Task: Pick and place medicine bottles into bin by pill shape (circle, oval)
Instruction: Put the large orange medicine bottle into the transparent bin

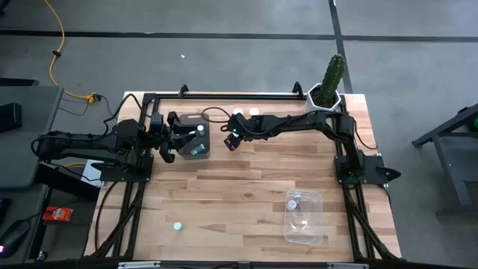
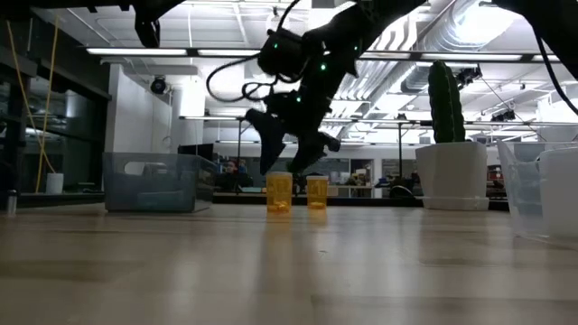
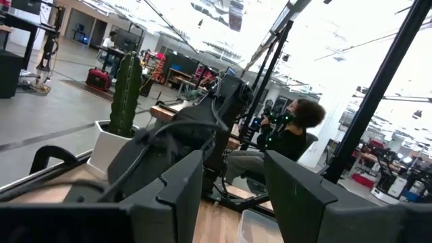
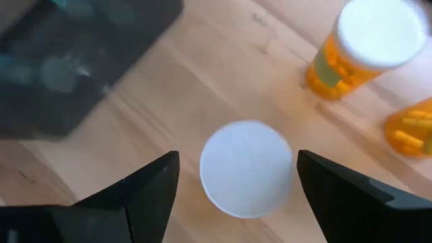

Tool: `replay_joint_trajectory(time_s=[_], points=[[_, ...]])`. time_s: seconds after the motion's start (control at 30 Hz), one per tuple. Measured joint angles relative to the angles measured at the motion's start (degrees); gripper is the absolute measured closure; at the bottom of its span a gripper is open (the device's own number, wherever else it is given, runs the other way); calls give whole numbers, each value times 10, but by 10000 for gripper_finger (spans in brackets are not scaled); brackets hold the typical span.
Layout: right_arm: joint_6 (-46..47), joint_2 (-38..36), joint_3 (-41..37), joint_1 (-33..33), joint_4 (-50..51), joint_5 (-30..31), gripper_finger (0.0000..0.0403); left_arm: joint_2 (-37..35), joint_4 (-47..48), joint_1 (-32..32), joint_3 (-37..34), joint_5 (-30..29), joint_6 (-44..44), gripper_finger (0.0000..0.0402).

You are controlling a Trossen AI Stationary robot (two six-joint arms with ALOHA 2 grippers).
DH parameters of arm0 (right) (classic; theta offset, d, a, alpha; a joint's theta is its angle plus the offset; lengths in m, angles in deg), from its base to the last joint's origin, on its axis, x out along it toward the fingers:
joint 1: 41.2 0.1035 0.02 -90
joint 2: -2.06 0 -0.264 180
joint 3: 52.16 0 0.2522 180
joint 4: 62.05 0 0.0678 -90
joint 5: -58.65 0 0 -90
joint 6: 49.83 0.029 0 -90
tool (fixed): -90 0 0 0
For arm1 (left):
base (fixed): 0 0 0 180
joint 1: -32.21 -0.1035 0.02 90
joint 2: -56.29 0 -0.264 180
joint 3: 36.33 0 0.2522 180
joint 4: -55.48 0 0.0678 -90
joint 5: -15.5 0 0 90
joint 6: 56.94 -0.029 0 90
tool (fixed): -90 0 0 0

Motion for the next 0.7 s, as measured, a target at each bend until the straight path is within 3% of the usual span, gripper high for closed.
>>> replay_joint_trajectory(time_s=[0.5, 0.7], points=[[-1, 5, 0, 3, -1, -6, 110, 0, 0, 0, 0, 1, 13, 252], [-1, 5, 0, 3, 7, -1, 149, 0, 0, 0, 0, 0, 13, 252]])
